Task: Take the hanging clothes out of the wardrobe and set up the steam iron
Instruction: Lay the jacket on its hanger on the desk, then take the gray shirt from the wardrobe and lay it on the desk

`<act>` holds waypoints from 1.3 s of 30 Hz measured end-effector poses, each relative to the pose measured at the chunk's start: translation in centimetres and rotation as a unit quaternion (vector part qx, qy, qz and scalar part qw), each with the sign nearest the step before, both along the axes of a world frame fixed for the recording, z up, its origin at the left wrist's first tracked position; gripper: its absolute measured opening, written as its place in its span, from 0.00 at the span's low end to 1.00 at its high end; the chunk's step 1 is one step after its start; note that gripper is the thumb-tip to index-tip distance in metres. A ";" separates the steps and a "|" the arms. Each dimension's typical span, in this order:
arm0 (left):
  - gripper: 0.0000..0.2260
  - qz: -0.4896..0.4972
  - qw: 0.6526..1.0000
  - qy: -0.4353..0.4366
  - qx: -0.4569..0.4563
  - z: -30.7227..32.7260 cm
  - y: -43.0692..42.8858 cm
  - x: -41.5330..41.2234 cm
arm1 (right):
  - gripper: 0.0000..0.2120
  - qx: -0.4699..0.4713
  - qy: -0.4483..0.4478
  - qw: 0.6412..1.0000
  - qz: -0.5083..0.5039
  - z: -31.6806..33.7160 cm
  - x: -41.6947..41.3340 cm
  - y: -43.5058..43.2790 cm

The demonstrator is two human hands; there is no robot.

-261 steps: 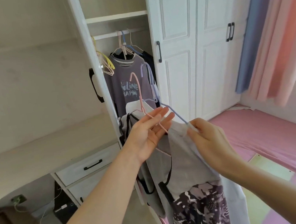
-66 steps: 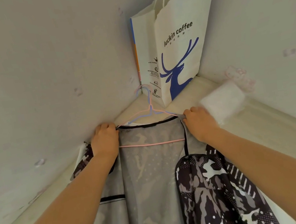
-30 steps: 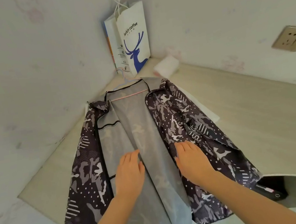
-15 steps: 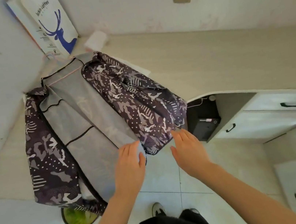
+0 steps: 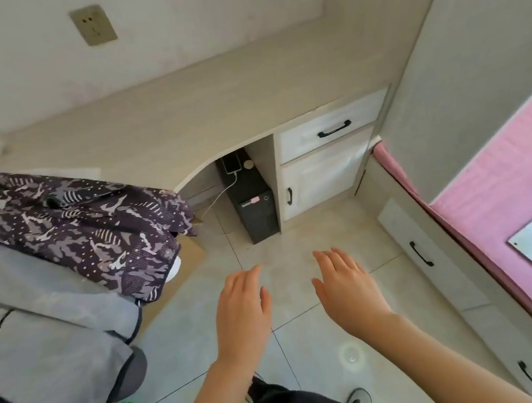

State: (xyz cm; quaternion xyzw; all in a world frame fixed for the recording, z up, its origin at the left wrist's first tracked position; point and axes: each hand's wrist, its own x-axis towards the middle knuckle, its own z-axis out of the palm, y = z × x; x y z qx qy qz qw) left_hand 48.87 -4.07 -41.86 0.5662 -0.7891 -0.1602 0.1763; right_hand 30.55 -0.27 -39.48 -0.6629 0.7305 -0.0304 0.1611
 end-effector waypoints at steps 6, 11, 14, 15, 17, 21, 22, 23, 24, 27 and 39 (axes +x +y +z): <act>0.17 -0.083 0.996 -0.029 0.015 -0.9 4.7 -11.2 | 0.24 -0.009 0.027 0.992 -0.119 -0.5 -10.0 9.4; 0.20 -0.177 0.983 -0.028 0.035 -1.5 8.3 -20.4 | 0.25 -0.008 0.019 0.979 -0.202 -0.5 -16.5 15.5; 0.20 -0.225 0.973 -0.024 0.041 -1.0 10.1 -25.2 | 0.26 -0.018 0.019 0.967 -0.253 -0.3 -19.6 18.2; 0.20 -0.239 0.970 -0.023 0.042 -0.9 10.4 -26.6 | 0.26 -0.017 0.016 0.963 -0.268 -0.3 -20.6 18.9; 0.20 -0.265 0.963 -0.021 0.043 -0.5 10.8 -29.3 | 0.26 -0.017 0.010 0.955 -0.294 -0.2 -22.4 20.0; 0.20 -0.310 0.950 -0.018 0.040 0.1 10.7 -33.9 | 0.26 -0.018 0.006 0.943 -0.331 -0.3 -25.8 21.2; 0.20 -0.319 0.947 -0.017 0.039 0.1 10.6 -35.1 | 0.26 -0.016 0.008 0.941 -0.339 -0.4 -26.7 21.3; 0.20 -0.328 0.944 -0.016 0.037 0.2 10.4 -36.3 | 0.26 -0.019 0.010 0.937 -0.348 -0.5 -27.7 21.2; 0.20 -0.335 0.941 -0.012 0.033 0.3 10.1 -37.5 | 0.26 -0.022 0.011 0.935 -0.355 -0.5 -28.7 21.1; 0.19 -0.357 0.934 0.003 0.025 0.6 8.8 -41.2 | 0.24 -0.026 0.023 0.930 -0.365 -0.5 -32.2 20.1; 0.17 -0.391 0.920 -0.001 -0.030 2.6 -1.1 -56.1 | 0.22 -0.065 0.035 0.928 -0.366 1.2 -48.2 8.9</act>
